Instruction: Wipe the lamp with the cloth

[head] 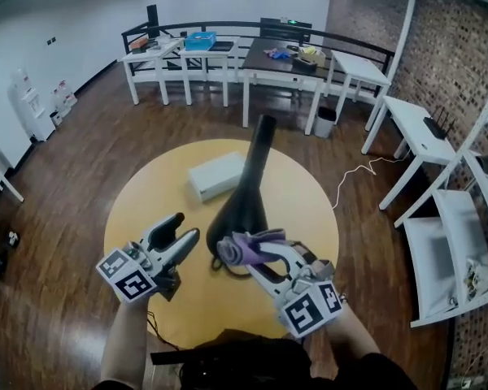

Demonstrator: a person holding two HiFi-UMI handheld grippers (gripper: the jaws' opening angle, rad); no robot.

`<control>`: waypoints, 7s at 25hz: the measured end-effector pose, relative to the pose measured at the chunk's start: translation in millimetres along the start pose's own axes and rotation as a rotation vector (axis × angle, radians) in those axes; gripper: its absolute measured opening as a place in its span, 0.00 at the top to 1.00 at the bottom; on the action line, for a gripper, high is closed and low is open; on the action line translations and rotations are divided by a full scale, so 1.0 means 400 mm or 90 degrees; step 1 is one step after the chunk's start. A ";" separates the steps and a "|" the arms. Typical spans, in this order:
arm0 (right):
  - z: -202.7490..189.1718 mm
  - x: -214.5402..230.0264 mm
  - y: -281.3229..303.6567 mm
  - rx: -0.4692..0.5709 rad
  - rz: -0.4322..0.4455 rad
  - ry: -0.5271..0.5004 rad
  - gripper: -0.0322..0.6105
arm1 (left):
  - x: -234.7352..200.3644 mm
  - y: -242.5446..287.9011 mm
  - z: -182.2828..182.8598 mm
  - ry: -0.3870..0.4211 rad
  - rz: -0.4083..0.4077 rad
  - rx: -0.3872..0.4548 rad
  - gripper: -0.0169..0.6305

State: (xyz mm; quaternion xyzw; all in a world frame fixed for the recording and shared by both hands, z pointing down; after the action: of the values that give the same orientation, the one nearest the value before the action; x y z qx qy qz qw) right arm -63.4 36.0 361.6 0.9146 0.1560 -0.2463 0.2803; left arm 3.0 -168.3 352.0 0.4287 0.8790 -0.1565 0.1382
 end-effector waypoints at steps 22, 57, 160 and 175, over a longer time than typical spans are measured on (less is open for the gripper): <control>-0.036 0.004 -0.016 0.064 -0.133 0.086 0.80 | -0.002 0.060 -0.124 -0.120 -0.079 -0.049 0.81; 0.114 0.558 0.204 -0.594 -0.207 -0.152 0.80 | -0.010 0.034 -0.121 -0.139 -0.157 -0.082 0.76; -0.515 -0.229 0.221 -0.329 -0.072 0.399 0.80 | -0.164 -0.198 -0.141 -0.155 -0.143 -0.170 0.52; -0.567 -0.100 0.112 0.013 -0.086 0.678 0.80 | -0.107 -0.138 -0.247 -0.234 -0.042 -0.147 0.52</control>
State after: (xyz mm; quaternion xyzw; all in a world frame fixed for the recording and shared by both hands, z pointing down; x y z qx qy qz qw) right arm 4.6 128.2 566.2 0.9035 0.3330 0.2326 0.1369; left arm -26.2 -191.9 467.0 0.3455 0.8646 -0.1348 0.3390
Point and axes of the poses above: the fingertips, and each gripper's own axes: y forward along the fingers, x to its right, z out of its top, the point moved 6 cm from there along -y, backward along the fingers, and after that the axes turned 15 degrees about z, right-handed, at the moved point
